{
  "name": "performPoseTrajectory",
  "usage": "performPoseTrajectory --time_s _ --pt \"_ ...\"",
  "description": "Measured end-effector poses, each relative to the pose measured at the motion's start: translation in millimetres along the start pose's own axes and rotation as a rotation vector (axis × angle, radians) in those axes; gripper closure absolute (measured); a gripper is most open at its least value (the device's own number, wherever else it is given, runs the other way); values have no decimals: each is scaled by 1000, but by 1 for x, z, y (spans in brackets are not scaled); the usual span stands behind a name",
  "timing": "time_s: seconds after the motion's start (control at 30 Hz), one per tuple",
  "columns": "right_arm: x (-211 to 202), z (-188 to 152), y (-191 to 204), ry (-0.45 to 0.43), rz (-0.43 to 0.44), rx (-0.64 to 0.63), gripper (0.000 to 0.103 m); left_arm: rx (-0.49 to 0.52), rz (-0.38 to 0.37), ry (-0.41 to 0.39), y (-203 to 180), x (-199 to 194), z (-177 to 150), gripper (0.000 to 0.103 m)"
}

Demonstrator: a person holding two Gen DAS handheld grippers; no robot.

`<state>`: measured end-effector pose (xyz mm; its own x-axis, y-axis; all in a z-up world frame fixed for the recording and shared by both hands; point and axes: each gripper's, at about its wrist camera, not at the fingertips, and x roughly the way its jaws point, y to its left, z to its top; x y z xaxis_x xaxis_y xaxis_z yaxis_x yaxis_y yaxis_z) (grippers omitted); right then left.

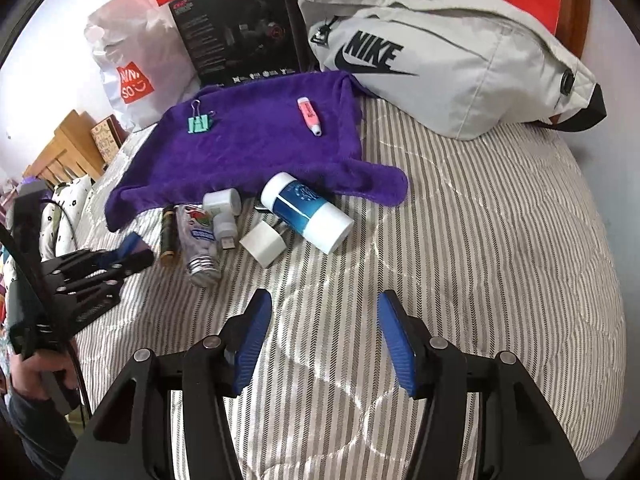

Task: Organize rigid objects
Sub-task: 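Grasp the small blue-capped pink bottle with the left gripper, then grasp the blue-and-white cylindrical container with the right gripper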

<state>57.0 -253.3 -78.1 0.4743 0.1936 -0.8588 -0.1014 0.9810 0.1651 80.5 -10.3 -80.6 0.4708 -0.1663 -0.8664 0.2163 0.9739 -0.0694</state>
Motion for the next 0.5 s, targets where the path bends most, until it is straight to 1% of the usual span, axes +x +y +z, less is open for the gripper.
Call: performPoseTrajectory --time_s 0.17,0.27,0.43,0.5 --pt "21 11 -3 1 19 -16 47 -8 -8 9 4 -2 -1 83" --pt "38 25 1 2 28 -54 47 -26 -22 10 7 -2 0 83" --pt "60 41 14 6 -7 -143 47 -43 -16 24 12 1 1 83" --pt "67 46 20 13 -35 -182 46 -49 -21 31 14 3 1 83"
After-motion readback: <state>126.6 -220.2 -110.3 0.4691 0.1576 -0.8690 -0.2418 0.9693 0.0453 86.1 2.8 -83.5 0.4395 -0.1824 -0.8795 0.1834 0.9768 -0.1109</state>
